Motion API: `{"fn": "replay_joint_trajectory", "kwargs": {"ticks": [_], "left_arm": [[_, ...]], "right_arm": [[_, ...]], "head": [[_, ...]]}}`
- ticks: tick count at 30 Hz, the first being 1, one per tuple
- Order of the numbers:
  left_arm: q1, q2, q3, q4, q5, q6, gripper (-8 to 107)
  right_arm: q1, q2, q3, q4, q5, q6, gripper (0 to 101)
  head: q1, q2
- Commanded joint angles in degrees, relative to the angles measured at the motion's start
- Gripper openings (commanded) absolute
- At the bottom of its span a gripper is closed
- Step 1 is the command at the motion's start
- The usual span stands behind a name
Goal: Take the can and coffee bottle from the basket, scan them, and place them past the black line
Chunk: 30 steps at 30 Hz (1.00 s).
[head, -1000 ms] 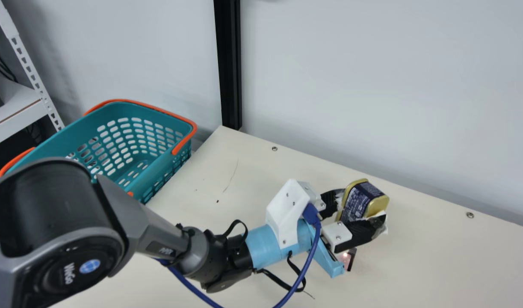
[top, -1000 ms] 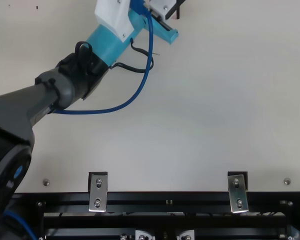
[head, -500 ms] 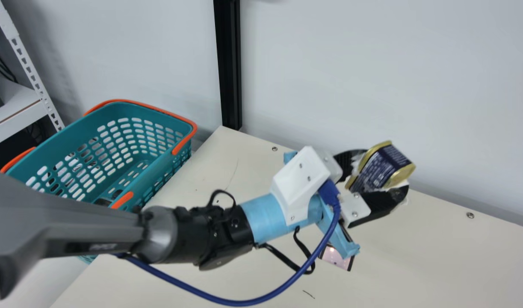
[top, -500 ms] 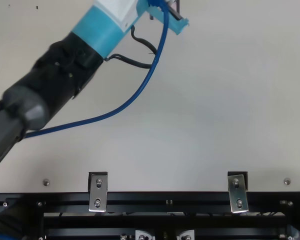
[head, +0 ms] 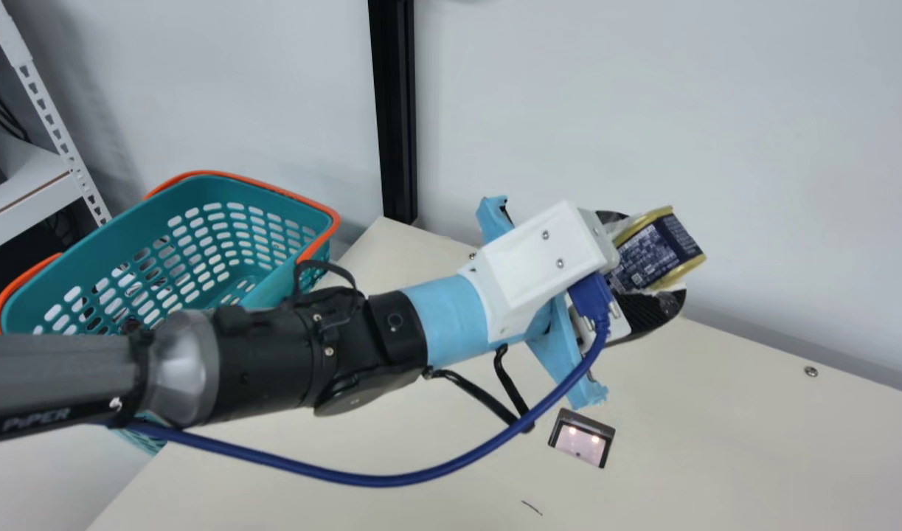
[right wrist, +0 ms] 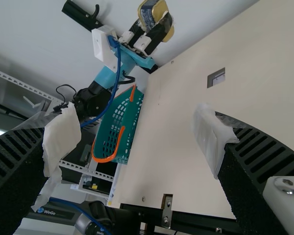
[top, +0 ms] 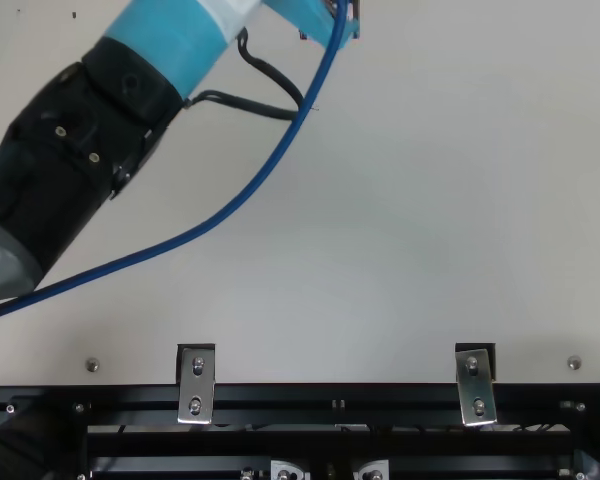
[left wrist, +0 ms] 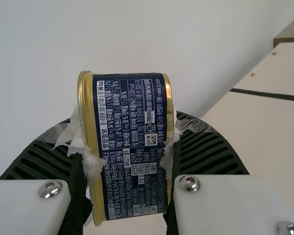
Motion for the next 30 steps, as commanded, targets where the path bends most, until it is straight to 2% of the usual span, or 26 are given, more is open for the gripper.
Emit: {"fn": "replay_joint_trajectory", "kwargs": {"ticks": [1,4,9,20,24,30], "left_arm": [[0.1,0.3,0.0,-0.1,0.8,0.0,10],[0.2,0.3,-0.4,0.2,2.4,-1.5,10],[1.1,-0.2,-1.1,2.3,5.8,-5.0,10],[2.3,-2.9,-0.7,13.6,12.8,-16.5,10],[1.2,-3.3,1.2,20.2,13.8,-23.2,10],[0.2,-3.4,5.3,34.4,13.1,-35.7,10]], "right_arm": [[0.0,0.0,0.0,0.0,0.0,0.0,101],[0.0,0.0,0.0,0.0,0.0,0.0,101],[0.0,0.0,0.0,0.0,0.0,0.0,101],[0.0,0.0,0.0,0.0,0.0,0.0,101],[0.0,0.0,0.0,0.0,0.0,0.0,101],[0.0,0.0,0.0,0.0,0.0,0.0,101]], "head": [[-1.6,0.1],[-0.9,-0.6],[2.3,-4.9],[12.3,-14.3],[12.3,-14.3],[12.3,-14.3]]}}
